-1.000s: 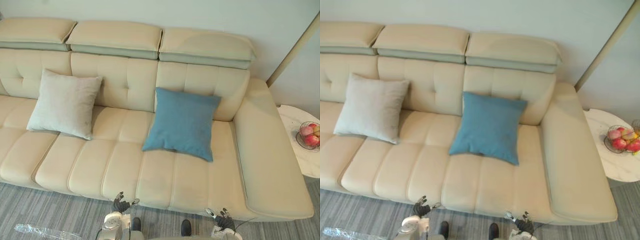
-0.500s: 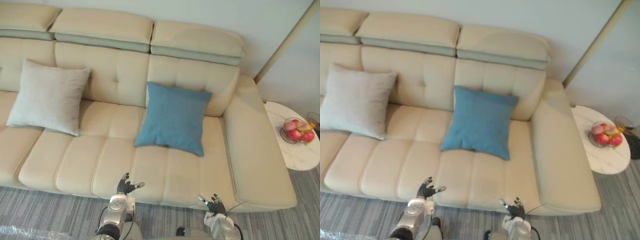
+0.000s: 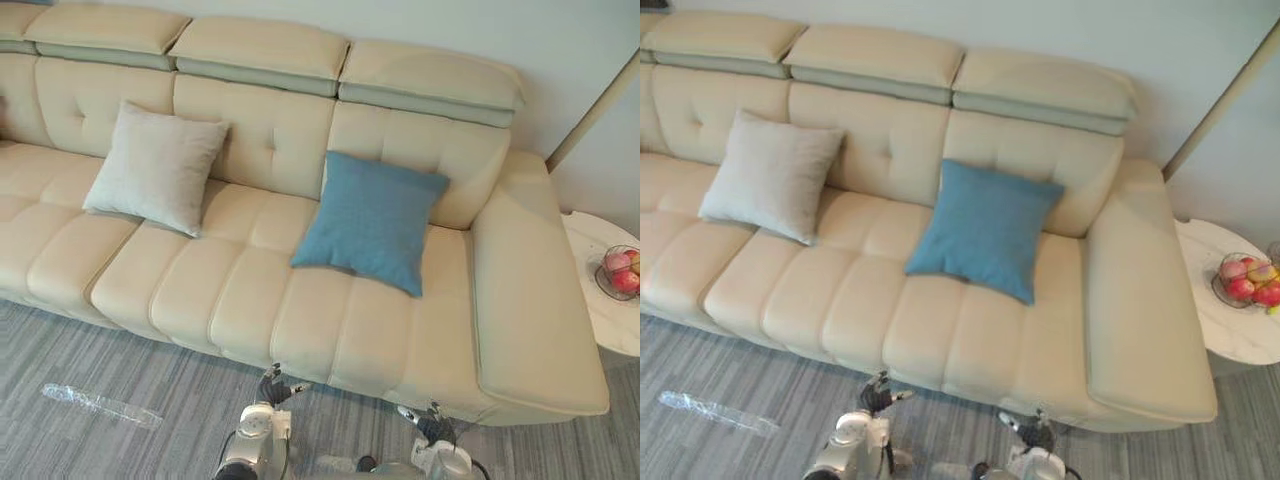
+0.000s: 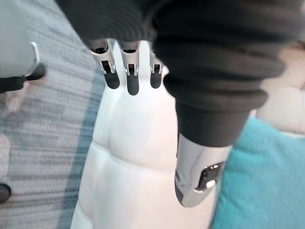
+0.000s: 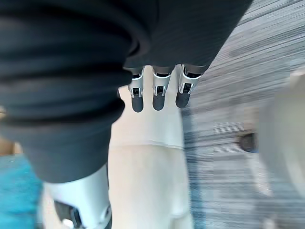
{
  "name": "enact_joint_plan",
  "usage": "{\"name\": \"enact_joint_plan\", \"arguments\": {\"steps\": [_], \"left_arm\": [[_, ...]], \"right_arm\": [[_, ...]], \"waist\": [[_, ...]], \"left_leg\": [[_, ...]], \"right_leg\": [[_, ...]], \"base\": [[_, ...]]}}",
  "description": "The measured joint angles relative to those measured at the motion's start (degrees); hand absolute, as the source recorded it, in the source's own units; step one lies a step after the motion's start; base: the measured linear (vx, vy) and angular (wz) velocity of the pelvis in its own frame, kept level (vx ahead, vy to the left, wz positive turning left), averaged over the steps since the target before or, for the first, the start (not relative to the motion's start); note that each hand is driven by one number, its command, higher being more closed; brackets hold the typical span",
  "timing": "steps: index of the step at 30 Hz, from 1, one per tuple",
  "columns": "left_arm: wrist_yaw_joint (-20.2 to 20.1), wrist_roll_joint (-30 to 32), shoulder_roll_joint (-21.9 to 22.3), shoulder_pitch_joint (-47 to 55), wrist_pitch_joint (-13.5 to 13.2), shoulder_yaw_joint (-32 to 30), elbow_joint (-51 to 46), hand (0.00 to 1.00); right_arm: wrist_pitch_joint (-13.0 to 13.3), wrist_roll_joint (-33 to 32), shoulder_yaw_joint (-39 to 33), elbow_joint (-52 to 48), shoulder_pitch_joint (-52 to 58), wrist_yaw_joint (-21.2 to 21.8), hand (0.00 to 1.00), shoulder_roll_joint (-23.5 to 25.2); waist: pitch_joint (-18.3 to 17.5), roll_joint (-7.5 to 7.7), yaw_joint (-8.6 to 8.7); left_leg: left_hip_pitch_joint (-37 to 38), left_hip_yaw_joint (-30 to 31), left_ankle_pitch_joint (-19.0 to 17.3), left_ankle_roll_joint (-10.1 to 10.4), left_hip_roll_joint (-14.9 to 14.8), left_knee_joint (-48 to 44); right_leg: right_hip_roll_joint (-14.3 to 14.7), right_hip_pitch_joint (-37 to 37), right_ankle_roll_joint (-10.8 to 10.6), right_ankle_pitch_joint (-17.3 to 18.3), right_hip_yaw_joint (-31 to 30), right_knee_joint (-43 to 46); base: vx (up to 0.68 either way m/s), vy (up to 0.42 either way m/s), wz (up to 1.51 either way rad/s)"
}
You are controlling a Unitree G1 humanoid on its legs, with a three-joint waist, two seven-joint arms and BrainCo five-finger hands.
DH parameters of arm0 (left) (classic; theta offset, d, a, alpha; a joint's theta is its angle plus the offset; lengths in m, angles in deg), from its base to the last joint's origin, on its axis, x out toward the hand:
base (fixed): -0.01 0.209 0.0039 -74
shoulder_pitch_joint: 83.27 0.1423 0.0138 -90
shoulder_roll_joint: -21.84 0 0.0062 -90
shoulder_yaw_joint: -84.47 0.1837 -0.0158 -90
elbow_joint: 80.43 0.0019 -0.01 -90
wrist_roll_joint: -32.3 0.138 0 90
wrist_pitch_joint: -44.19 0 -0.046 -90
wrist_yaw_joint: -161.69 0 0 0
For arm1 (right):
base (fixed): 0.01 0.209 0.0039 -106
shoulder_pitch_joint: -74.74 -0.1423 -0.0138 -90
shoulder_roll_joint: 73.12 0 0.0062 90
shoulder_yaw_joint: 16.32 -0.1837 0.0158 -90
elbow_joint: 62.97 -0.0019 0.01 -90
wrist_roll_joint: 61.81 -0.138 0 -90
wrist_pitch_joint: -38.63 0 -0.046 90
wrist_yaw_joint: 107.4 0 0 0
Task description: Pick up cushions and gather them together orderly.
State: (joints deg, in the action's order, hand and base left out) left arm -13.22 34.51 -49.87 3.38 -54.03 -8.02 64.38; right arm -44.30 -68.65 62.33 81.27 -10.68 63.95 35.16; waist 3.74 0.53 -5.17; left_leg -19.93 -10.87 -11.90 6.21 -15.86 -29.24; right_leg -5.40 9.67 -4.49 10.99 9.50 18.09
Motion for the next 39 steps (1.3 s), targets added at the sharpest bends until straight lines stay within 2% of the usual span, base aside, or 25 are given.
{"name": "enact_joint_plan", "arguments": {"steps": [2,4,7,9,15,20,26,27,35,39], "left_arm": [[0.27,0.06,-2.21,2.13,0.26,-0.58,0.38,0.0],[0.4,0.1,-3.57,3.19,0.28,-0.53,0.74,0.0],[0.43,0.57,-4.55,3.04,0.29,-0.53,2.32,0.0],[0.62,0.58,-5.07,3.05,0.31,-0.69,3.34,0.0],[0.97,1.11,-4.36,3.12,0.38,-3.15,4.6,0.0],[0.97,1.11,-4.19,3.08,0.4,-3.32,6.29,0.0],[0.96,1.12,-5.28,3.71,0.76,-3.23,7.24,0.0],[0.81,2.28,-8.22,4.0,1.37,-0.48,7.77,0.0],[0.67,2.23,-8.22,4.67,1.39,-0.8,7.8,0.0],[-0.06,2.1,-8.24,5.61,1.53,-1.17,8.25,0.0]], "right_arm": [[-0.62,0.05,0.33,2.58,-0.68,1.44,0.0,1.15],[-0.77,0.02,-2.92,3.39,-0.41,1.53,0.0,1.23],[-0.88,0.01,-6.83,5.82,-1.12,1.46,0.0,1.21],[-0.87,0.01,-7.36,5.78,-1.24,1.46,0.0,1.28],[-0.97,0.01,-10.43,5.78,-1.2,1.44,0.0,1.55],[-1.02,0.05,-10.93,6.57,-1.66,1.48,0.0,0.5],[-1.07,0.05,-10.91,8.06,-2.44,1.56,0.0,-0.58],[-1.14,0.03,-10.38,9.78,-3.53,1.8,0.0,-4.61],[-1.42,0.26,-10.39,9.8,-3.38,1.8,0.0,-4.61],[-2.23,2.42,-10.37,9.9,-2.73,1.79,0.0,-4.61]], "waist": [[-1.07,1.95,0.37],[-2.58,3.63,1.69],[-3.04,3.86,2.4],[-3.58,4.03,2.36],[-3.7,3.68,2.39],[-3.83,3.5,2.51],[-3.93,3.52,2.8],[-1.99,1.83,6.13],[-1.99,1.83,6.12],[-1.69,1.81,6.13]], "left_leg": [[1.49,-1.25,0.24,-0.04,2.87,3.5],[3.01,-1.49,2.09,-0.98,6.69,9.31],[4.3,-1.38,4.51,-1.52,9.82,14.75],[5.0,-1.35,6.27,-1.78,10.51,16.75],[8.76,-1.25,8.46,-1.93,11.21,20.95],[12.11,-1.28,9.0,-2.1,11.44,24.85],[15.34,-1.17,9.0,-2.11,11.69,27.38],[18.77,2.05,13.92,-1.64,12.58,35.14],[19.37,2.04,13.92,-1.64,12.58,35.13],[21.91,1.73,13.89,-1.61,12.5,35.14]], "right_leg": [[-1.65,-0.75,-0.87,-1.52,-1.22,-3.84],[-3.46,-2.42,-0.71,-3.64,-2.04,-8.81],[-4.63,-2.94,-0.62,-5.7,-3.65,-12.17],[-4.66,-3.0,-0.87,-6.32,-3.95,-13.55],[-4.28,-5.69,-1.08,-7.14,-3.95,-15.93],[-3.64,-7.95,2.12,-7.94,-3.87,-17.94],[-3.59,-10.11,2.25,-8.07,-3.44,-18.34],[-3.64,-9.75,-1.41,-7.98,-2.06,-19.51],[-3.64,-10.41,-1.41,-7.99,-1.94,-19.48],[-3.66,-12.9,-1.41,-7.98,-1.76,-19.43]], "base": [[-0.1,0.261,-0.08],[-0.05,0.205,0.36],[-0.01,0.08,0.22],[0.03,0.035,-0.11],[0.1,-0.031,-0.06],[0.14,-0.018,-0.01],[0.1,-0.008,-0.01],[0.0,0.0,0.0],[0.0,0.0,0.0],[-0.01,-0.004,-0.01]]}}
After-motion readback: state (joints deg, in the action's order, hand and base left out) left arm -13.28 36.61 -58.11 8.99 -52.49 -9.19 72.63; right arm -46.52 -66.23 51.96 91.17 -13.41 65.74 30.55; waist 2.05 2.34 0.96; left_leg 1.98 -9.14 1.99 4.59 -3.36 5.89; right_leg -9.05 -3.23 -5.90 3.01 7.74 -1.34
